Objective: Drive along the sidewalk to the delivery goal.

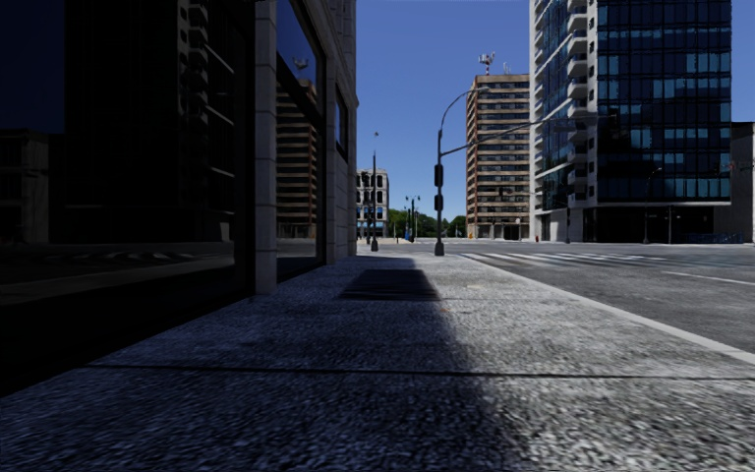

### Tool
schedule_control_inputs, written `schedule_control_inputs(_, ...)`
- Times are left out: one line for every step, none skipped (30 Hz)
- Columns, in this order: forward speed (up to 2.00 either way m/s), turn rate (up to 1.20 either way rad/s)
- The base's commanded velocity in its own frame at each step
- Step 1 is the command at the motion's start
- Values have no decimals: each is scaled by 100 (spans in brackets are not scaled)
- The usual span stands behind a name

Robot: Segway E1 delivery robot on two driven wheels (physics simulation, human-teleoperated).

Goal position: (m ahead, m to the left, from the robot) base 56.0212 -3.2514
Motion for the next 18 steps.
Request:
schedule_control_inputs(200, 0)
schedule_control_inputs(200, 0)
schedule_control_inputs(200, 0)
schedule_control_inputs(200, 0)
schedule_control_inputs(200, 0)
schedule_control_inputs(200, 0)
schedule_control_inputs(200, 0)
schedule_control_inputs(200, 0)
schedule_control_inputs(200, 0)
schedule_control_inputs(200, 0)
schedule_control_inputs(200, 0)
schedule_control_inputs(200, 0)
schedule_control_inputs(200, 0)
schedule_control_inputs(200, 0)
schedule_control_inputs(200, 0)
schedule_control_inputs(200, 0)
schedule_control_inputs(200, 0)
schedule_control_inputs(200, 0)
